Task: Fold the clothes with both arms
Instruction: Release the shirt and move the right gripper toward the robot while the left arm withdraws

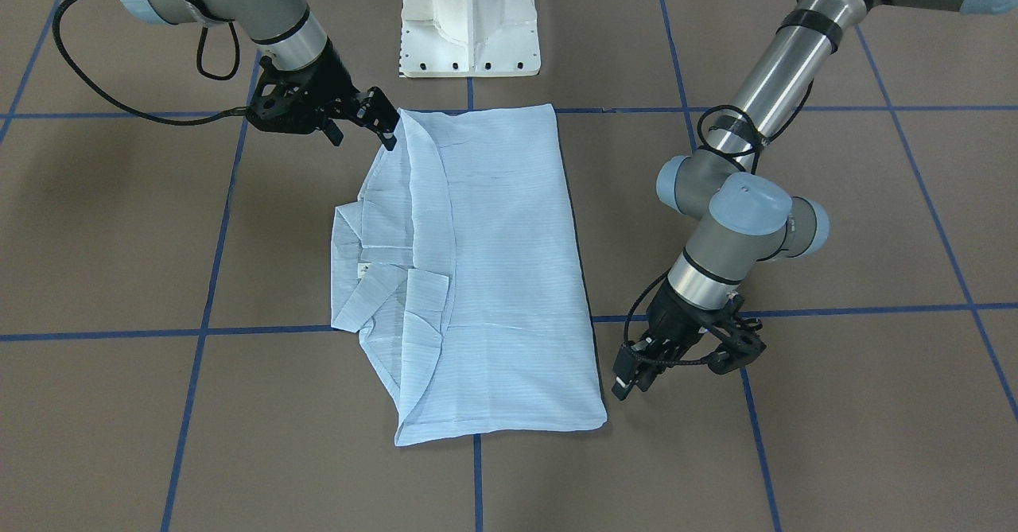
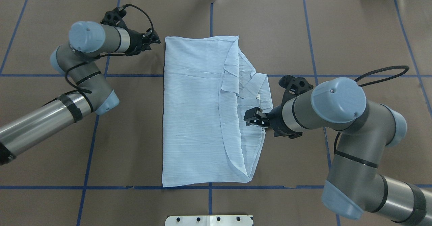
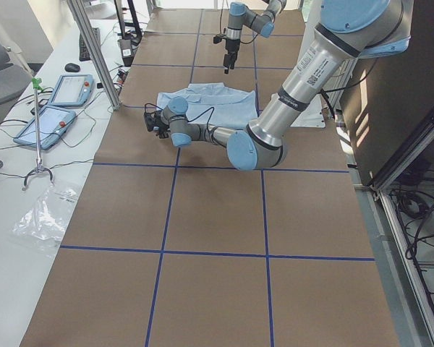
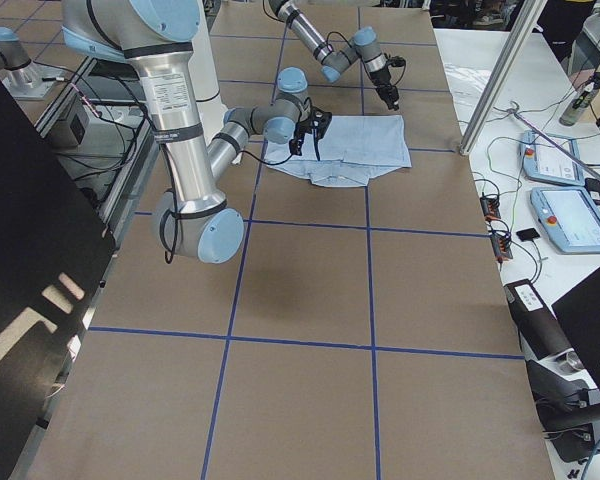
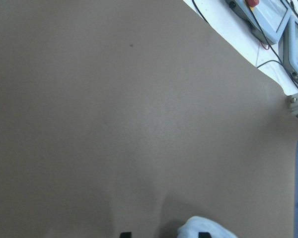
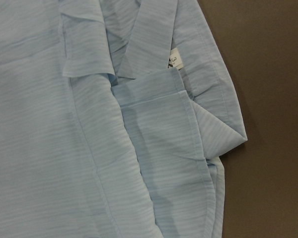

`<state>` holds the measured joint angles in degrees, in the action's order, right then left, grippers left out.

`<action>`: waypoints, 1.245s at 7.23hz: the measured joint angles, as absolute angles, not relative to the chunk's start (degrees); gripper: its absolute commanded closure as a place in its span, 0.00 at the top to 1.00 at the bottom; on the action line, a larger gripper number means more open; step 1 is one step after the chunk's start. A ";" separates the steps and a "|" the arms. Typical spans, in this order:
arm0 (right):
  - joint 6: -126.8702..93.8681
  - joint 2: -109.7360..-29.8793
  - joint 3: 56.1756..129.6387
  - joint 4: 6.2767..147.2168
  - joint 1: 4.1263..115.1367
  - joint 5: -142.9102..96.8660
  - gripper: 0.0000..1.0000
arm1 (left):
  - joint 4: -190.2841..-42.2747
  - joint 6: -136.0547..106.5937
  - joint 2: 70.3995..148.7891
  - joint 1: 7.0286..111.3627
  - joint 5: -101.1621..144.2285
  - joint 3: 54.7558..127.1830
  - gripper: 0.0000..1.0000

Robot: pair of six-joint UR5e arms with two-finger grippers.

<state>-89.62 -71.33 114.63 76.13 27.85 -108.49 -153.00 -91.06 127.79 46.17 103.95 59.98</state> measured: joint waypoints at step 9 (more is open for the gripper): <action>-47.32 -59.77 107.55 94.70 11.73 -86.00 1.00 | -152.49 -59.88 102.06 58.31 115.84 78.08 0.55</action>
<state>-47.32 -59.77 107.55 94.70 11.73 -86.00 -152.49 -59.88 102.06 58.31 115.84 78.08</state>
